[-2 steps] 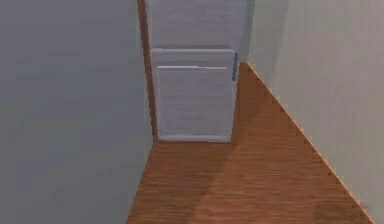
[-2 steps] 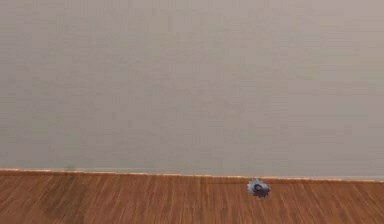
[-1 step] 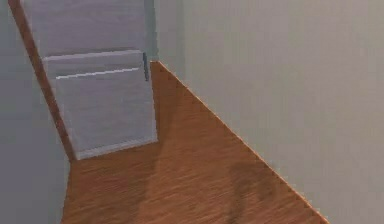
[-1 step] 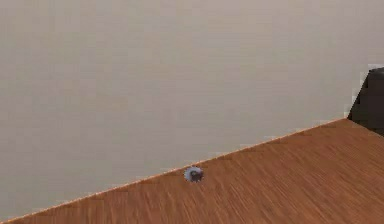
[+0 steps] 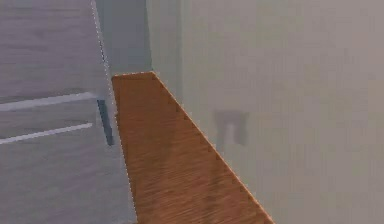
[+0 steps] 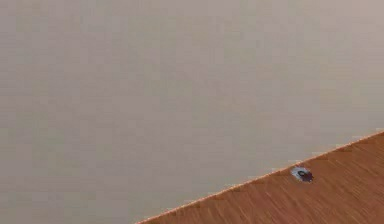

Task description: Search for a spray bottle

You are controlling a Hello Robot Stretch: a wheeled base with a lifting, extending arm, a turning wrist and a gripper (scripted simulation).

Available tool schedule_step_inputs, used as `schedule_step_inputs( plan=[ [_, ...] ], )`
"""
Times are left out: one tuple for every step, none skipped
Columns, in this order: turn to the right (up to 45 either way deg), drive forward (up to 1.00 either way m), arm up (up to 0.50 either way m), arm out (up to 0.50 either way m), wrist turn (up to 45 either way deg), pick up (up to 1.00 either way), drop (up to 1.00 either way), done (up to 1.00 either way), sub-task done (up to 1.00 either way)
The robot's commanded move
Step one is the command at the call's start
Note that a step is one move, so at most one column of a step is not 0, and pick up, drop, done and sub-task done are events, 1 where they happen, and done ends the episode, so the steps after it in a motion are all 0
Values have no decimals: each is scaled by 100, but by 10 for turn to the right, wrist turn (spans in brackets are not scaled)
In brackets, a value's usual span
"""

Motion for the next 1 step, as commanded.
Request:
schedule_step_inputs(
  plan=[
    [0,95,0,0,0,0,0,0,0]
  ],
)
